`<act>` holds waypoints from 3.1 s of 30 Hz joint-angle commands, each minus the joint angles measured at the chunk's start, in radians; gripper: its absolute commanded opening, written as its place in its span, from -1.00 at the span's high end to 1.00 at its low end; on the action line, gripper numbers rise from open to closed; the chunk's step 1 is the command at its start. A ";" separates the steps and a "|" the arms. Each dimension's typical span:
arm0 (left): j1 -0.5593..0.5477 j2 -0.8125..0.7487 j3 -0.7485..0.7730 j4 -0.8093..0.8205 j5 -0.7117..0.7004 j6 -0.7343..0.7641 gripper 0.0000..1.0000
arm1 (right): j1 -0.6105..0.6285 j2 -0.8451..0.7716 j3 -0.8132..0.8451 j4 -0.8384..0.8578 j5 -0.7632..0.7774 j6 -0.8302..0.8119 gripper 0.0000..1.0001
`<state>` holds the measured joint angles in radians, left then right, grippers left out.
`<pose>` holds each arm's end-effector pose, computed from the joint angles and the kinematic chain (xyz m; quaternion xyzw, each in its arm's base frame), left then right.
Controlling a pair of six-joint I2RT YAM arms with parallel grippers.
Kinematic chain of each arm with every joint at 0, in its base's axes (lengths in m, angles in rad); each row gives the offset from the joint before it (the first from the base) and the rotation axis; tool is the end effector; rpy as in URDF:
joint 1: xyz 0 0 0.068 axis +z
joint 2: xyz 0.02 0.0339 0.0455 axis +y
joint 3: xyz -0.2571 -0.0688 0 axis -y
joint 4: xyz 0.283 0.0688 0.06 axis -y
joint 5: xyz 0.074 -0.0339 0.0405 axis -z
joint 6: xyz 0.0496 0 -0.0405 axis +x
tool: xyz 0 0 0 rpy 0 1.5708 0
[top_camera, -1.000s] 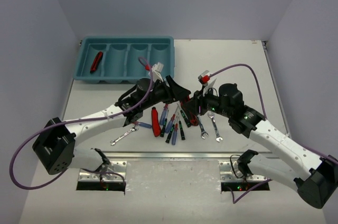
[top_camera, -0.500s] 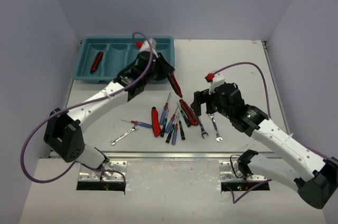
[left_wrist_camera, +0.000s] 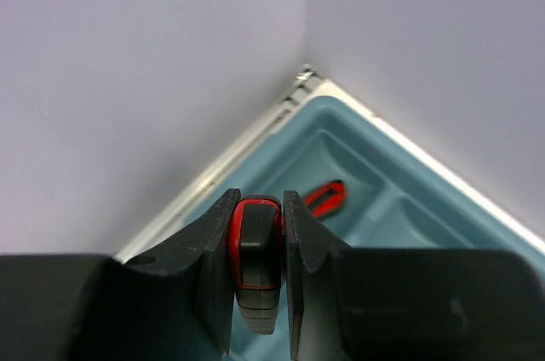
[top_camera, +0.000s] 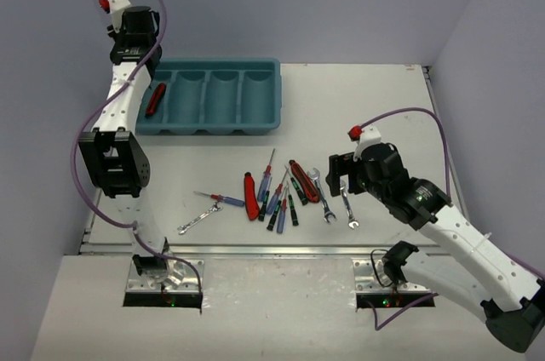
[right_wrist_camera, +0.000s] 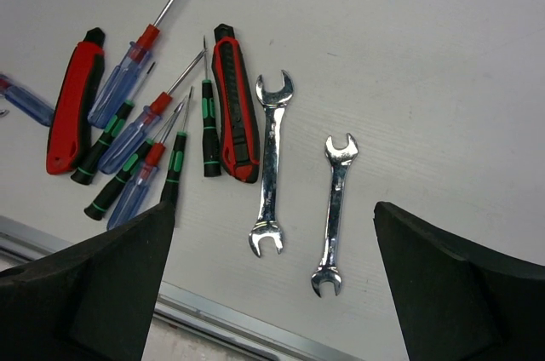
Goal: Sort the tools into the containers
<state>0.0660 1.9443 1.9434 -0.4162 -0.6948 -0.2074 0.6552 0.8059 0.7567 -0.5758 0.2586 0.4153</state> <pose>0.4962 0.0646 0.3672 -0.2913 0.7555 0.2484 0.5317 0.1873 0.1279 0.2736 -0.0473 0.8835 0.1316 0.4470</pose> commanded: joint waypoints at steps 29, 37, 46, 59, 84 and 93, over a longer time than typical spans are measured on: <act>-0.097 -0.308 -0.061 -0.347 0.135 -0.211 -1.00 | -0.002 0.365 0.064 0.138 -0.134 -0.003 -0.76; -0.178 -1.058 -0.933 -0.075 0.396 -0.193 -1.00 | -0.002 0.677 0.170 0.159 -0.131 -0.073 -0.07; -0.198 -1.319 -1.129 -0.137 0.448 -0.138 -1.00 | -0.005 0.967 0.334 0.135 -0.111 -0.149 -0.10; -0.198 -1.293 -1.134 -0.127 0.495 -0.132 -1.00 | -0.006 1.090 0.313 0.165 -0.162 -0.114 0.34; -0.597 -0.881 -1.245 0.704 0.863 -0.668 -1.00 | 0.004 0.380 0.150 0.319 -0.389 -0.010 0.80; -0.783 -0.609 -1.088 0.772 0.713 -0.703 -0.86 | 0.024 0.306 0.163 0.305 -0.395 0.000 0.82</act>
<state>-0.6770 1.2654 0.7721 0.2066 0.0851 -0.8732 0.6689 1.1415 0.9089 -0.3278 -0.1063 0.3993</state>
